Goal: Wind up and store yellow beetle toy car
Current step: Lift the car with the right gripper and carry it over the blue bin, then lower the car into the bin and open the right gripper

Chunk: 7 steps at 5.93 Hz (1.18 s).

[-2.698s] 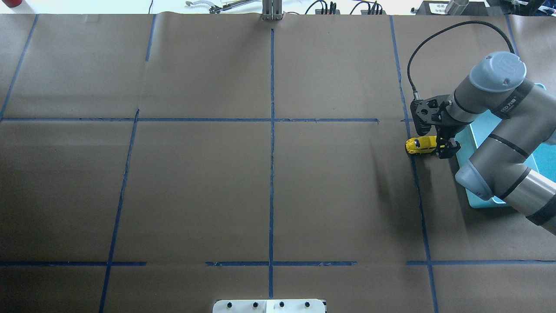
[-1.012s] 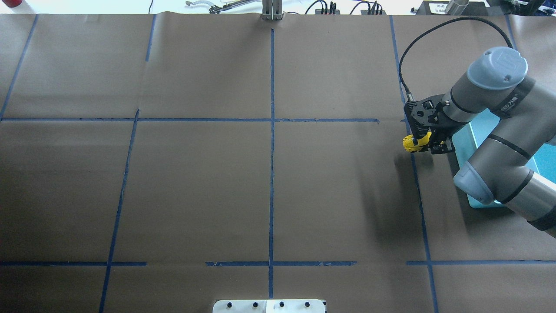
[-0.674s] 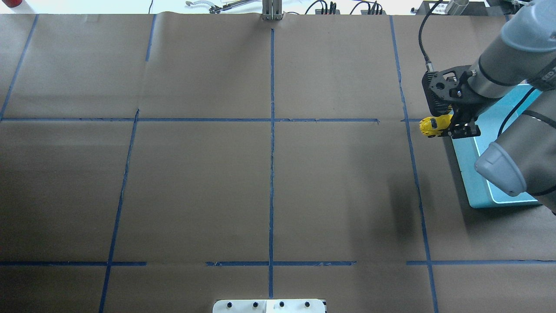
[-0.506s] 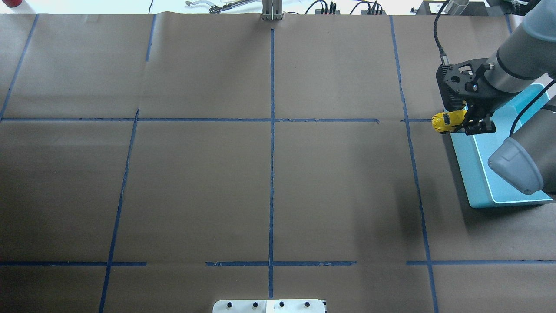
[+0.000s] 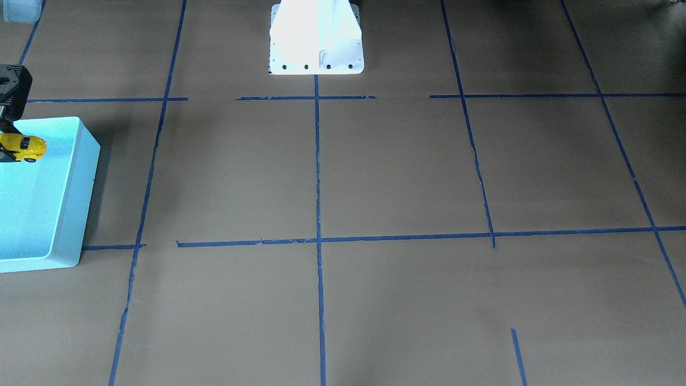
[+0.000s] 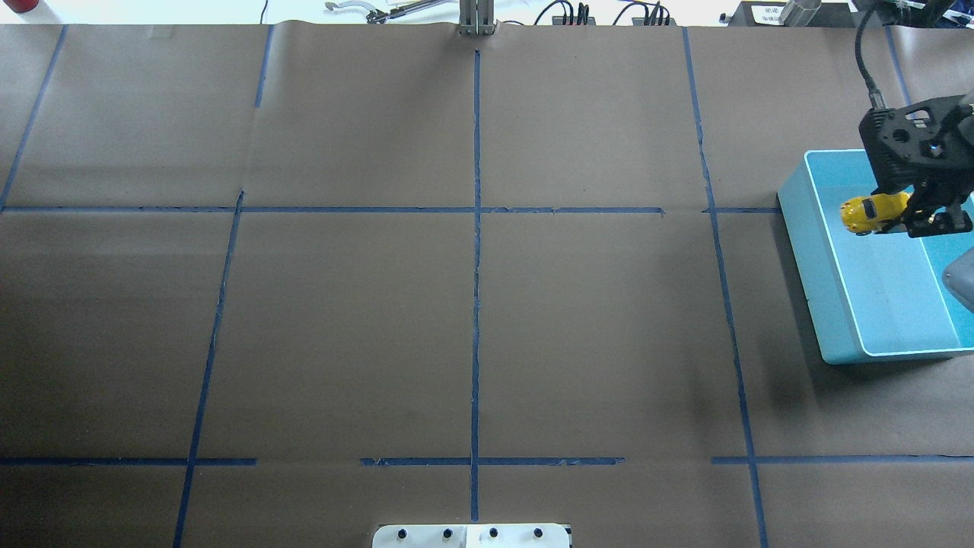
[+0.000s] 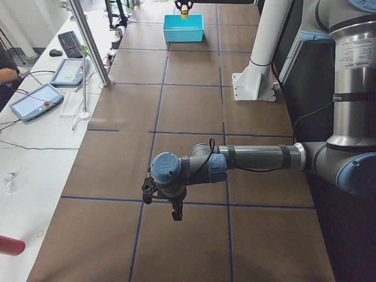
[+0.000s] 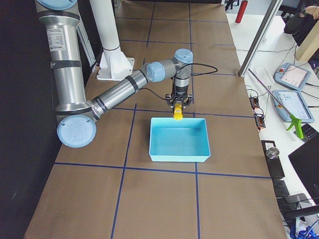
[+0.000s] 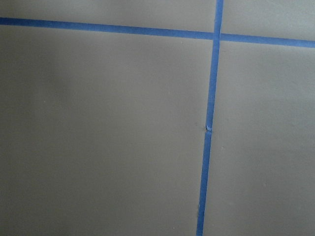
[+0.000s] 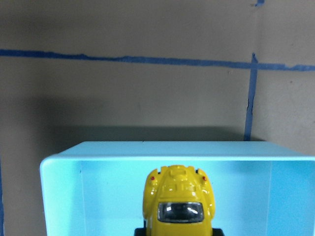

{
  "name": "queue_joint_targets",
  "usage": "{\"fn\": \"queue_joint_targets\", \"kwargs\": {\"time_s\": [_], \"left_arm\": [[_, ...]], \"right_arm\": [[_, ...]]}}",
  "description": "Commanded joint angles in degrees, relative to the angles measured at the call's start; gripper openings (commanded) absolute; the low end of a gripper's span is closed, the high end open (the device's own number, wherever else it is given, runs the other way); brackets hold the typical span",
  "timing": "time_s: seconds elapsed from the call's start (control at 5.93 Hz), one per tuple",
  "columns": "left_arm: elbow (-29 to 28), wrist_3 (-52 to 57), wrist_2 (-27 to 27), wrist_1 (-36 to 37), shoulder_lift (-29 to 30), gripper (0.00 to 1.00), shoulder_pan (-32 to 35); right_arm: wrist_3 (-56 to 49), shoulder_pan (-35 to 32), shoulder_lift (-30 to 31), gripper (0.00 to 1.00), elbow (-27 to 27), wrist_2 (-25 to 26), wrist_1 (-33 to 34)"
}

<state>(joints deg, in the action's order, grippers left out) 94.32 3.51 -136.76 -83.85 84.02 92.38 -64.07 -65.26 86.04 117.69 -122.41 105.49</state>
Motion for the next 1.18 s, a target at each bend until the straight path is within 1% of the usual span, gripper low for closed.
{"fn": "queue_joint_targets", "kwargs": {"time_s": [0.0, 0.17, 0.51, 0.67, 0.84, 1.01], "left_arm": [[0.0, 0.0, 0.0, -0.1, 0.0, 1.0, 0.0], [0.0, 0.0, 0.0, -0.1, 0.0, 1.0, 0.0], [-0.1, 0.0, 0.0, -0.1, 0.0, 1.0, 0.0], [-0.2, 0.0, -0.1, -0.2, 0.0, 1.0, 0.0], [-0.5, 0.0, -0.1, -0.3, 0.0, 1.0, 0.0], [-0.5, 0.1, -0.1, -0.4, 0.0, 1.0, 0.0]], "right_arm": [[-1.0, -0.7, 4.1, 0.0, -5.8, -0.4, -11.9], [1.3, -0.6, 4.1, 0.0, -10.1, -0.6, -17.4], [5.0, -0.4, 4.0, 0.0, -16.8, -0.7, -25.4], [5.6, 0.3, 3.9, 0.0, -21.3, -0.7, -31.0], [6.2, 1.4, 3.9, 0.0, -23.4, -0.7, -33.5], [9.2, 4.1, 3.9, 0.0, -23.6, -0.6, -33.9]]}}
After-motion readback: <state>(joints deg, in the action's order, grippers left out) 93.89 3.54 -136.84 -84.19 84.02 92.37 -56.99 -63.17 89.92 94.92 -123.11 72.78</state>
